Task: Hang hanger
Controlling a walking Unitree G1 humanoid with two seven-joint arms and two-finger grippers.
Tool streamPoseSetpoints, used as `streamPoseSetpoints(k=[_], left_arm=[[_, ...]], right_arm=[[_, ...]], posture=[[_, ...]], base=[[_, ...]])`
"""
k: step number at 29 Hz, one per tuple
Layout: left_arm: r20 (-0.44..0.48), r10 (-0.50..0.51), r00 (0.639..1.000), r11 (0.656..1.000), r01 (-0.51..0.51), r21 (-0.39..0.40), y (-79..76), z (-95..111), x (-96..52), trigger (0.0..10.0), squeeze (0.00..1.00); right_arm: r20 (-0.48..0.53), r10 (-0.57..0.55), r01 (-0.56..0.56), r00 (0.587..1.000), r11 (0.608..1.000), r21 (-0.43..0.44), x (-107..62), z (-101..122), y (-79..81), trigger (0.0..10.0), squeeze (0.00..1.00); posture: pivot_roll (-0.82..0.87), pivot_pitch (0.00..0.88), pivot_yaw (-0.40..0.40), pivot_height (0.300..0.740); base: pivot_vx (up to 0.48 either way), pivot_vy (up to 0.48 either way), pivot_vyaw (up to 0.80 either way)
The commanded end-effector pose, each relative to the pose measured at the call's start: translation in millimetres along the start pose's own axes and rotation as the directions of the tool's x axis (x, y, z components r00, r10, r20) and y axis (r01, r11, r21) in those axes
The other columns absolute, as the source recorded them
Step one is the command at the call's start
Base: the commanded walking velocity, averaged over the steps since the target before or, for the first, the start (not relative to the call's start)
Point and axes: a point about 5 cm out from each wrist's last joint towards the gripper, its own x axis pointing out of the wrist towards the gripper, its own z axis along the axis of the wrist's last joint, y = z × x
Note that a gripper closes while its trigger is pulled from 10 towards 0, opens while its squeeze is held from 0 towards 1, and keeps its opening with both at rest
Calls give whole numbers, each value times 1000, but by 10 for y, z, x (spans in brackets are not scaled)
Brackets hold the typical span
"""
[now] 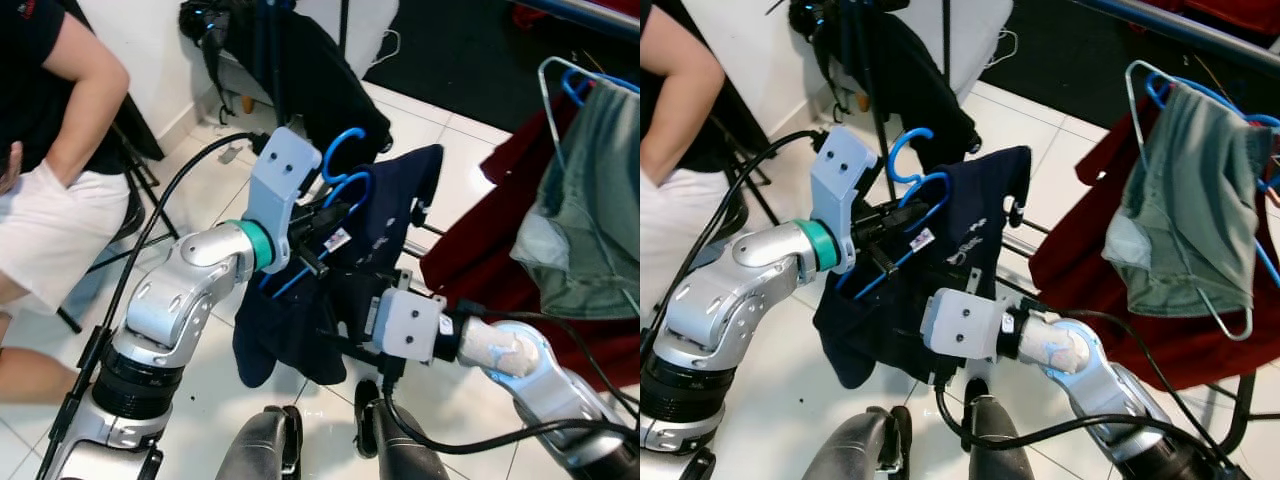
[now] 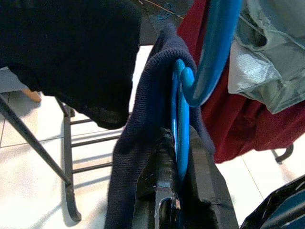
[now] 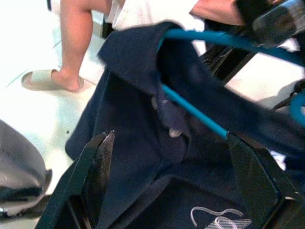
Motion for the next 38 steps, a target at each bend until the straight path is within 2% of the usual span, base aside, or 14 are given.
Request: streamPoseSetpoints(k=[1, 4, 9, 12, 16, 21, 24, 29, 32, 38], left_arm=[[18, -21, 1000, 1000, 21, 10, -30, 51, -9, 10000, 0], [21, -23, 1000, 1000, 23, 10, -34, 59, -8, 10000, 0], [21, -25, 999, 1000, 25, 10, -36, 62, -4, 10000, 0], [24, -29, 999, 1000, 29, 12, -40, 77, 2, 10000, 0], [28, -33, 999, 999, 33, 12, -46, 92, 7, 10000, 0], [29, -35, 999, 999, 34, 12, -50, 98, 9, 10000, 0], [30, -37, 999, 999, 36, 13, -48, 106, 8, 10000, 0], [31, -37, 999, 999, 37, 12, -49, 113, 8, 10000, 0], [30, -38, 999, 999, 38, 12, -52, 116, 10, 10000, 0], [30, -38, 999, 999, 38, 10, -56, 120, 9, 10000, 0]], right_arm=[[-10, 13, -14, 1000, 999, -32, 23, -30, 41, 10000, 0], [-1, -7, 7, 1000, 997, -82, 86, -36, 14, 10000, 0], [5, -17, 18, 1000, 995, -98, 134, -37, 7, 10000, 0], [18, -74, 76, 997, 987, -140, 236, -41, -42, 10000, 0], [56, -117, 124, 992, 981, -151, 328, -22, -79, 10000, 0], [76, -120, 130, 990, 980, -149, 371, -15, -80, 10000, 0], [114, -131, 149, 985, 974, -171, 526, 20, -89, 10000, 0], [123, -118, 140, 985, 973, -184, 605, 24, -74, 10000, 0], [144, -62, 88, 988, 980, -181, 705, 27, 0, 10000, 0], [160, -15, 44, 987, 982, -183, 764, 39, 54, 10000, 0]], posture=[[-39, 196, 88, 740], [-33, 193, 92, 740], [-30, 192, 94, 740], [-26, 187, 95, 740], [-26, 187, 95, 740], [-26, 187, 95, 740], [-15, 179, 100, 740], [-7, 180, 100, 740], [-7, 180, 100, 740], [0, 185, 98, 740]], base=[[0, 0, 0], [0, 0, 0], [0, 0, 0], [0, 0, 0], [0, 0, 0], [0, 0, 0], [0, 0, 0], [0, 0, 0], [0, 0, 0], [0, 0, 0]])
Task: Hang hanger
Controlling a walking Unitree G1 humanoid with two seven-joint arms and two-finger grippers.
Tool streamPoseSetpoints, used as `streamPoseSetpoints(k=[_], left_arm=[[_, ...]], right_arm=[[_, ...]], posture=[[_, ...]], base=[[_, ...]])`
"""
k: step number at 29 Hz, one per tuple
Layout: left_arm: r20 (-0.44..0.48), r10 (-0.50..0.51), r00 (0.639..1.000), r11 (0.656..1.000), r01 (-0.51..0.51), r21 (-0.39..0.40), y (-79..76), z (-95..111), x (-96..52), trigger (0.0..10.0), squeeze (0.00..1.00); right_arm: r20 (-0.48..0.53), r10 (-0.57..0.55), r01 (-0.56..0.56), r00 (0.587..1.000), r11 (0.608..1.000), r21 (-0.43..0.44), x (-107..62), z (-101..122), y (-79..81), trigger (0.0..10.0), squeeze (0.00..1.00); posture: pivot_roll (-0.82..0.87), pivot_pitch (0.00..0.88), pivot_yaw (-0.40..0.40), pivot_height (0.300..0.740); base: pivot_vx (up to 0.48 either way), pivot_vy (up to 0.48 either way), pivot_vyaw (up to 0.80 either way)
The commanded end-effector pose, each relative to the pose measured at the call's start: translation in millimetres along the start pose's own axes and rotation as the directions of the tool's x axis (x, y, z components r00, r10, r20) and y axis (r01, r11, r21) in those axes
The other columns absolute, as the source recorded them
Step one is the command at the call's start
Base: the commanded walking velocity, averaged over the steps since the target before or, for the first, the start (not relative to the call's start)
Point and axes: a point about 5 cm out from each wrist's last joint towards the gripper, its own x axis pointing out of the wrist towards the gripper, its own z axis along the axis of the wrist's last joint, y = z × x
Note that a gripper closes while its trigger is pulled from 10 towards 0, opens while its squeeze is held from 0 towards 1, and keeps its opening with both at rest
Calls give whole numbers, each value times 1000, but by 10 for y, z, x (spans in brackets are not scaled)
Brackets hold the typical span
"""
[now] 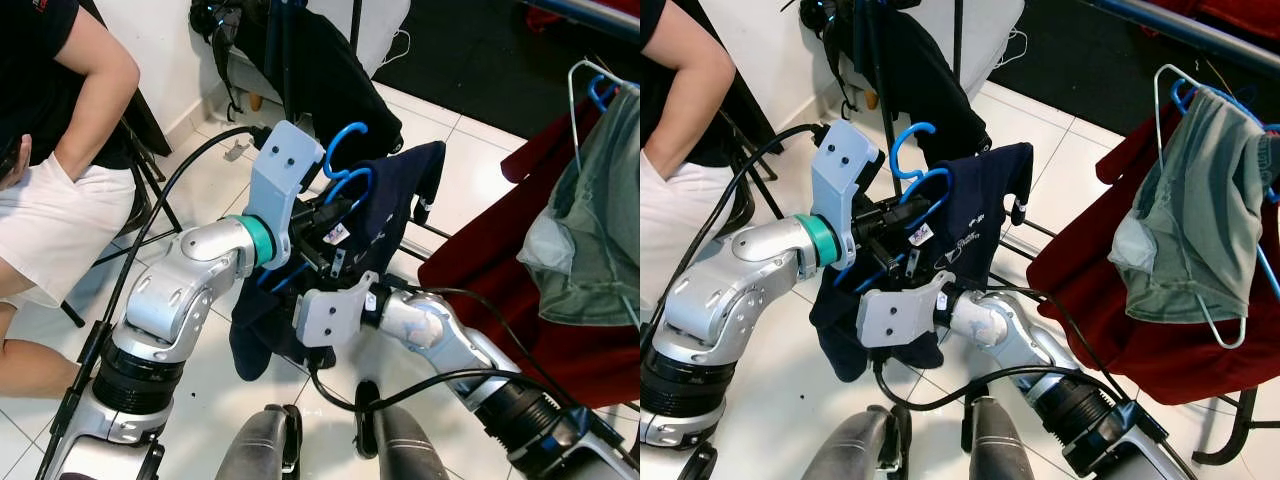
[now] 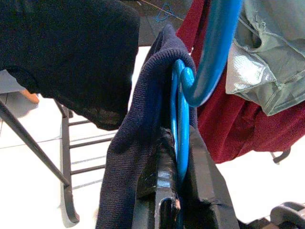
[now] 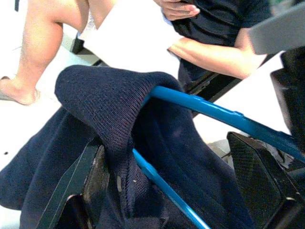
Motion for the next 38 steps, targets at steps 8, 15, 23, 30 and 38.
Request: streamPoseSetpoints(k=[8, 15, 23, 30, 38], left_arm=[[31, -27, 999, 1000, 27, 11, -50, 89, -7, 10000, 0], [34, -31, 999, 999, 31, 7, -57, 100, 2, 10000, 0], [31, -34, 999, 999, 34, 5, -61, 100, 0, 10000, 0], [23, -35, 999, 999, 35, 2, -67, 73, 6, 10000, 0], [-7, -16, 1000, 1000, 16, 14, -29, 4, -4, 10000, 0]], right_arm=[[25, 99, -98, 995, 995, -20, 52, -23, 131, 5608, 0], [21, 61, -61, 998, 998, -19, 123, -65, 56, 0, 0], [55, 5, -8, 998, 999, 54, 183, -47, -25, 0, 0], [78, -48, 39, 996, 992, 121, 181, -28, -104, 0, 0], [115, -134, 114, 984, 980, 164, 161, 67, -284, 0, 0]], posture=[[1, 193, 97, 740], [5, 197, 99, 740], [5, 202, 100, 740], [2, 205, 100, 740], [2, 209, 99, 740]], base=[[0, 0, 0], [0, 0, 0], [0, 0, 0], [0, 0, 0], [0, 0, 0]])
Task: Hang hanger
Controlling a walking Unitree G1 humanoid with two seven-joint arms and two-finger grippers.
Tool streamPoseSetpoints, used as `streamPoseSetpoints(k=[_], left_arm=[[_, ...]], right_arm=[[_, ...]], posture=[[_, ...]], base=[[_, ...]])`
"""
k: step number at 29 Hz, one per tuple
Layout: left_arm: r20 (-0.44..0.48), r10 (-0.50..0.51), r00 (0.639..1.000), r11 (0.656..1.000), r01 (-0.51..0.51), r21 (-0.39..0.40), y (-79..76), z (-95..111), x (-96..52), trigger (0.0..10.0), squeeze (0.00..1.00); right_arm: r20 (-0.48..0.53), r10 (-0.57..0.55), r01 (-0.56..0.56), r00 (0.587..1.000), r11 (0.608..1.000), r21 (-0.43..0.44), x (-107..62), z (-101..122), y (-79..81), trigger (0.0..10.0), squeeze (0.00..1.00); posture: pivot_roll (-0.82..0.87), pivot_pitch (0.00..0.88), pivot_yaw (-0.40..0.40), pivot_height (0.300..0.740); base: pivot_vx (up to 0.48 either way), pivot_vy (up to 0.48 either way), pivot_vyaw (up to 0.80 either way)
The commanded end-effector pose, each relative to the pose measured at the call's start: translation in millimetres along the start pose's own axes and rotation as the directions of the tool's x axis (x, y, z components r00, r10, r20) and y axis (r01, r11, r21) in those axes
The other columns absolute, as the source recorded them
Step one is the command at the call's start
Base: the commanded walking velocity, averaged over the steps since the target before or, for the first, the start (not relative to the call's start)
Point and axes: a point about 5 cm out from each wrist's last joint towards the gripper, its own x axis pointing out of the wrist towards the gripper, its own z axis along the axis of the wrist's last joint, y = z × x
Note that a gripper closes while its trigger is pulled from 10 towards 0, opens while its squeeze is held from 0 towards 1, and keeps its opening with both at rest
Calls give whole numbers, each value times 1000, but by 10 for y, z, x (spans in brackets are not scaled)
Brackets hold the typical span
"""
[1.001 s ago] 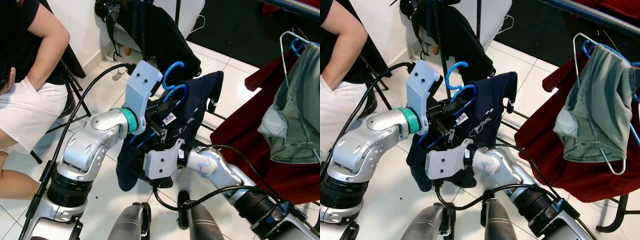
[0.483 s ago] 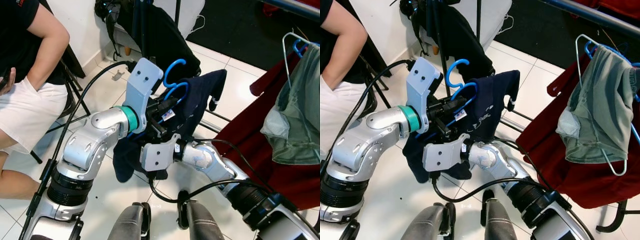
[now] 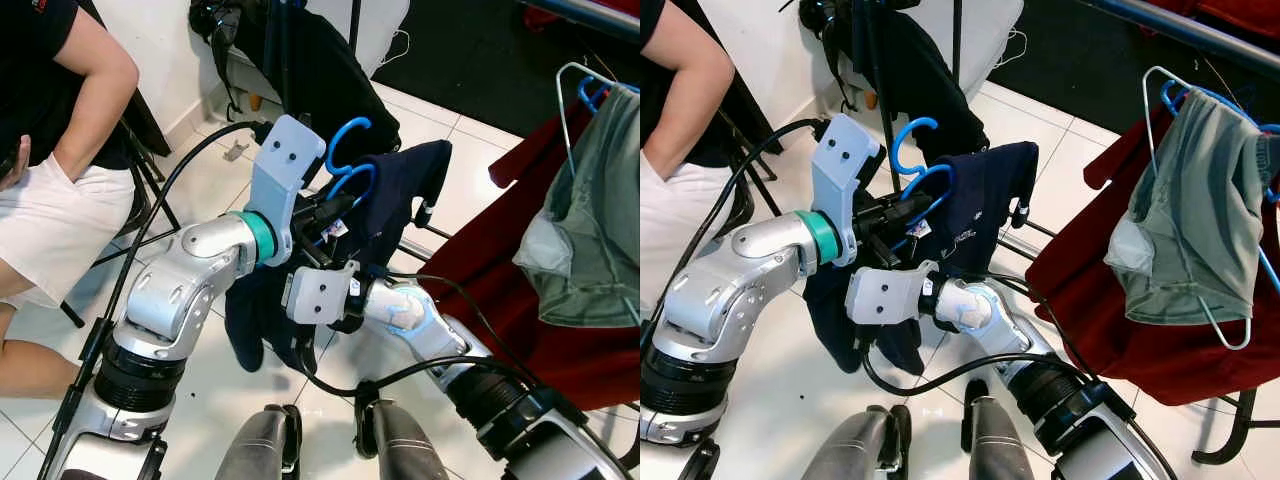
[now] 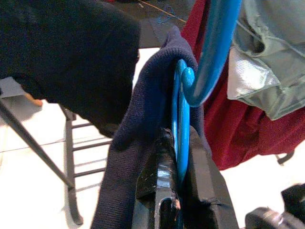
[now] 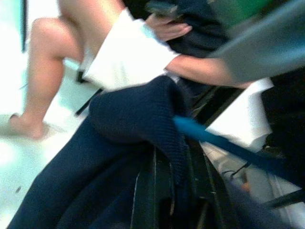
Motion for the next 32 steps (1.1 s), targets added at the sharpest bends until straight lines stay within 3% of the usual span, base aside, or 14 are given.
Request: streamPoseSetpoints(k=[1, 5, 8, 11, 14, 18, 23, 25, 26, 27, 28, 30, 31, 32], left_arm=[[-23, -18, 1000, 1000, 18, 0, -22, -77, -4, 10000, 0], [-32, -11, 999, 1000, 12, 3, -7, -100, -9, 10000, 0], [-52, 1, 999, 1000, -1, 4, 42, -155, -35, 10000, 0], [-74, 8, 997, 1000, -8, 1, 100, -201, -92, 10000, 0], [-74, 4, 997, 1000, -4, -2, 99, -198, -106, 10000, 0], [-70, -18, 997, 1000, 17, -7, 74, -183, -131, 10000, 0], [-63, -26, 998, 1000, 26, -5, 64, -170, -122, 10000, 0], [-61, -27, 998, 1000, 27, -4, 66, -164, -113, 10000, 0], [-60, -28, 998, 1000, 27, -3, 68, -165, -114, 10000, 0], [-60, -28, 998, 1000, 27, -3, 68, -165, -114, 10000, 0], [-60, -28, 998, 1000, 28, -2, 70, -167, -114, 10000, 0], [-63, -31, 998, 1000, 31, 2, 68, -172, -119, 10000, 0], [-67, -36, 997, 999, 37, 7, 61, -183, -121, 10000, 0], [-67, -36, 997, 999, 37, 7, 61, -183, -121, 10000, 0]], right_arm=[[64, -96, 95, 993, 995, 29, -22, 138, -187, 0, 0], [78, -117, 114, 990, 993, 40, -35, 177, -236, 0, 0], [89, -179, 172, 980, 982, 81, -134, 225, -377, 0, 0], [60, -303, 289, 951, 943, 166, -366, 180, -582, 0, 0], [30, -344, 333, 939, 926, 180, -443, 125, -631, 0, 0], [-52, -475, 474, 879, 854, 214, -607, -1, -773, 0, 0], [-72, -441, 445, 895, 866, 229, -584, -26, -668, 0, 0], [-87, -490, 494, 868, 830, 260, -595, -36, -668, 0, 0], [-118, -549, 558, 827, 778, 290, -629, -73, -725, 0, 0], [-118, -549, 558, 827, 778, 290, -629, -73, -725, 0, 0], [-142, -587, 599, 797, 738, 310, -655, -100, -762, 0, 0], [-148, -600, 612, 786, 722, 323, -667, -107, -779, 0, 0], [-101, -532, 532, 841, 778, 334, -607, -44, -704, 0, 0], [-101, -532, 532, 841, 778, 334, -607, -44, -704, 0, 0]], posture=[[1, 210, 100, 740], [1, 210, 100, 740], [-3, 214, 105, 740], [-3, 214, 105, 740], [-7, 217, 108, 740], [-7, 217, 108, 740], [-7, 211, 109, 740], [-7, 211, 109, 740], [-3, 203, 111, 740], [-3, 203, 111, 740], [-3, 203, 111, 740], [-1, 199, 114, 740], [-2, 197, 118, 740], [-2, 197, 118, 740]], base=[[0, 0, 0], [0, 0, 0], [0, 0, 0], [0, 0, 0], [0, 0, 0], [0, 0, 0], [0, 0, 0], [0, 0, 0], [0, 0, 0], [0, 0, 0], [0, 0, 0], [0, 0, 0], [0, 0, 0], [0, 0, 0]])
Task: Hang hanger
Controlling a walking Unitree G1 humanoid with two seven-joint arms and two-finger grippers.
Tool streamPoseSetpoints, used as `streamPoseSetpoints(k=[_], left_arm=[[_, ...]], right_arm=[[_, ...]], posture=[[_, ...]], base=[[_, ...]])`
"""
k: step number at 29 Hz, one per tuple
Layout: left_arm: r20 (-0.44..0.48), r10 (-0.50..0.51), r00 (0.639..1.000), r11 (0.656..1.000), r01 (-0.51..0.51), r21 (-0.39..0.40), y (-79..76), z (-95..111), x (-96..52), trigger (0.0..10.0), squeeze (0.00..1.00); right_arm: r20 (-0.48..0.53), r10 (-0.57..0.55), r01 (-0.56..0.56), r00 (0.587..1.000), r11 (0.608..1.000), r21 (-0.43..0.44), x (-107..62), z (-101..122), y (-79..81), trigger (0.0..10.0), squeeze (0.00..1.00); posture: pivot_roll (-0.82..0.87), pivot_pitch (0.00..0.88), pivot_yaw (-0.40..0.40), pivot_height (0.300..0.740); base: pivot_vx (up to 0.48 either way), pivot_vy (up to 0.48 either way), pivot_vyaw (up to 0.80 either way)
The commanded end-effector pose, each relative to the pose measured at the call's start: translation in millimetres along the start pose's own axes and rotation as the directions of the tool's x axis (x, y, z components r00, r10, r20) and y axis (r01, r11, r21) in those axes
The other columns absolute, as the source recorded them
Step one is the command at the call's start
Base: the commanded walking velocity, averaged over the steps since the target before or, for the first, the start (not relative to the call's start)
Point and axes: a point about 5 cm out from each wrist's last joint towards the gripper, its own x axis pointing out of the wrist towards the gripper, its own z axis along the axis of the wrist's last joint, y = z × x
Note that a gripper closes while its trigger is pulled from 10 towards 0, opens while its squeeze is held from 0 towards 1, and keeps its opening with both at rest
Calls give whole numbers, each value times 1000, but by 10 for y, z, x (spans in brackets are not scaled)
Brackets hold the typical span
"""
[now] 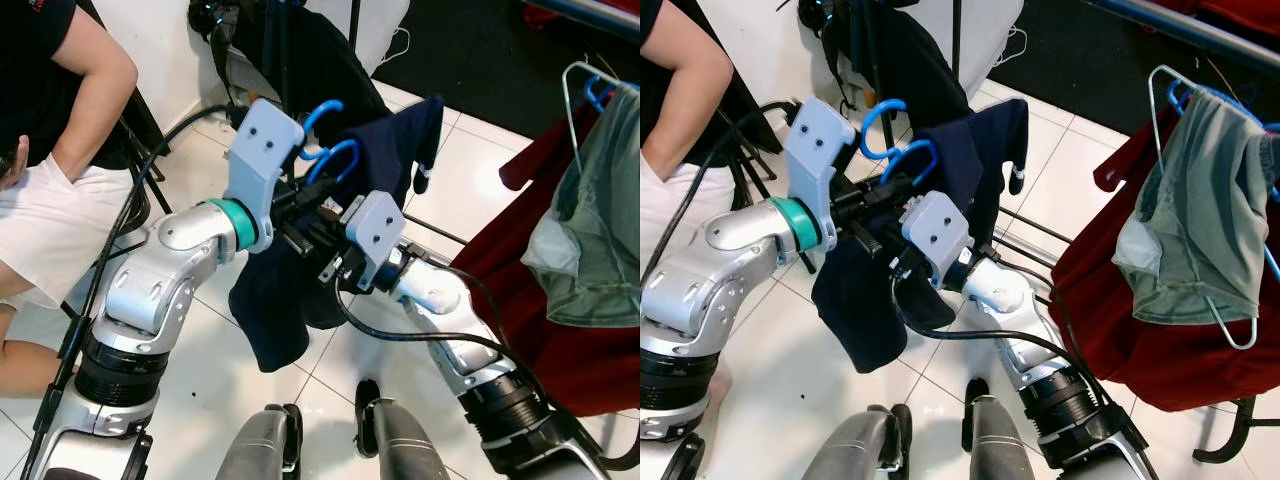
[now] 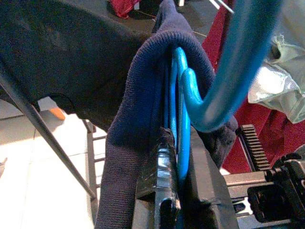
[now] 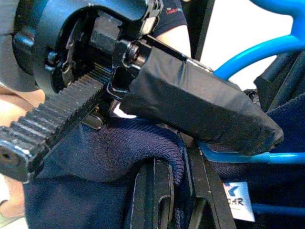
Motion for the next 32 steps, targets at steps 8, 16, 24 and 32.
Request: streamPoseSetpoints(k=[8, 16, 24, 32], left_arm=[[-87, -99, 991, 994, 96, -43, -173, -220, 32, 10000, 0], [-81, -103, 991, 994, 99, -49, -195, -222, 34, 10000, 0], [-94, -111, 989, 993, 107, -49, -186, -241, 6, 10000, 0], [-103, -114, 988, 993, 109, -50, -185, -252, -4, 10000, 0]], right_arm=[[-15, 436, -433, 900, 896, 93, -214, 60, 507, 0, 0], [-257, 463, -485, 848, 874, -23, -494, -261, 406, 0, 0], [-328, 396, -438, 858, 897, -64, -647, -288, 308, 10000, 0], [-327, 256, -295, 910, 953, -76, -644, -282, 110, 10000, 0]], posture=[[-4, 187, 117, 740], [-10, 173, 115, 740], [-12, 176, 126, 740], [-10, 180, 130, 740]], base=[[0, 0, 0], [0, 0, 0], [0, 0, 0], [0, 0, 0]])
